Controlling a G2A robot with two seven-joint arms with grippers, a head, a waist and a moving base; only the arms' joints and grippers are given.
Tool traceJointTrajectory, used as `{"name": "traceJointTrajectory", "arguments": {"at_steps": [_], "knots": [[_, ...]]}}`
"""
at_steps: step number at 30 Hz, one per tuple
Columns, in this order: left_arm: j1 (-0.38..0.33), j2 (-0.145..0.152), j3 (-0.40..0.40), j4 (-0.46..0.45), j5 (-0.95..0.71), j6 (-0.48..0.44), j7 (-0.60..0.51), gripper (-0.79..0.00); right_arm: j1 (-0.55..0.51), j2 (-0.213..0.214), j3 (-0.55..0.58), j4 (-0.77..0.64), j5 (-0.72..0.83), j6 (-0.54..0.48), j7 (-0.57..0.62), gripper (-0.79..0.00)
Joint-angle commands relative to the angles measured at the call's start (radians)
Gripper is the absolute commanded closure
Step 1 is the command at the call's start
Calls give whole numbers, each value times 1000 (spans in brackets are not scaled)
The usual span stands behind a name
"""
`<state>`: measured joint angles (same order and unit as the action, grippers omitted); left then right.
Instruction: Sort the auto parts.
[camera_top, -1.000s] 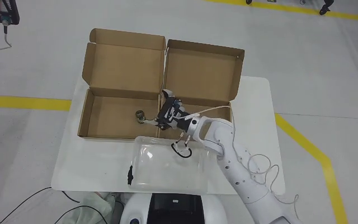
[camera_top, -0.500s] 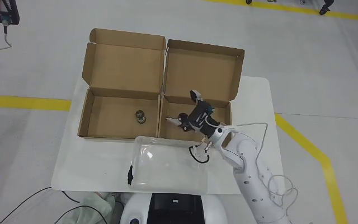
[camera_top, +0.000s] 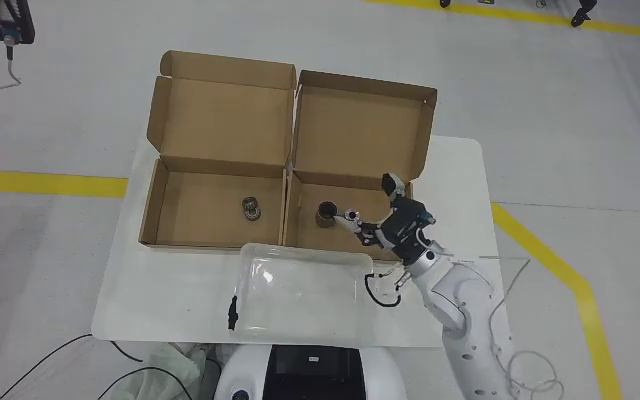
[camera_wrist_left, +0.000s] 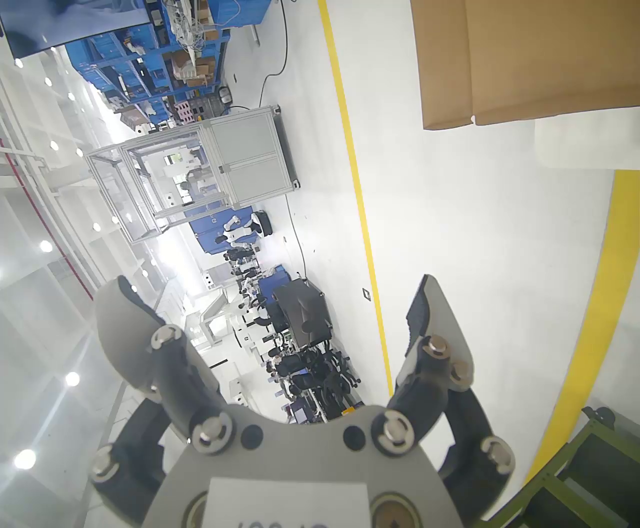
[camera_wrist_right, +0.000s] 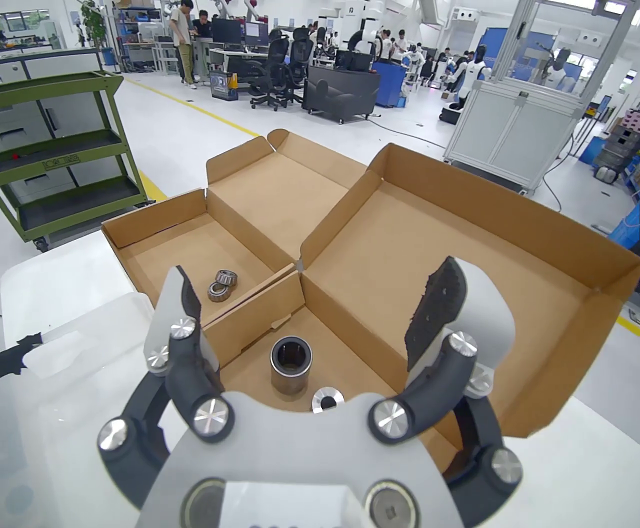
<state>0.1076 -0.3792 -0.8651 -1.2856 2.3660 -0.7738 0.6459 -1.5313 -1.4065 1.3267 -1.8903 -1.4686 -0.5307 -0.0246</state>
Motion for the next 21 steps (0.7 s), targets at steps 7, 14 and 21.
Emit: {"name": "traceJointTrajectory", "arguments": {"at_steps": [7,14,21], "knots": [[0,0,0,0,0,0,0,-785,-113,18,72,-71,-6,36,-54,-785],[0,0,0,0,0,0,0,-785,-205,31,133,-109,9,65,-116,-785],[0,0,0,0,0,0,0,-785,-309,41,191,-173,-2,116,-168,-785]]}}
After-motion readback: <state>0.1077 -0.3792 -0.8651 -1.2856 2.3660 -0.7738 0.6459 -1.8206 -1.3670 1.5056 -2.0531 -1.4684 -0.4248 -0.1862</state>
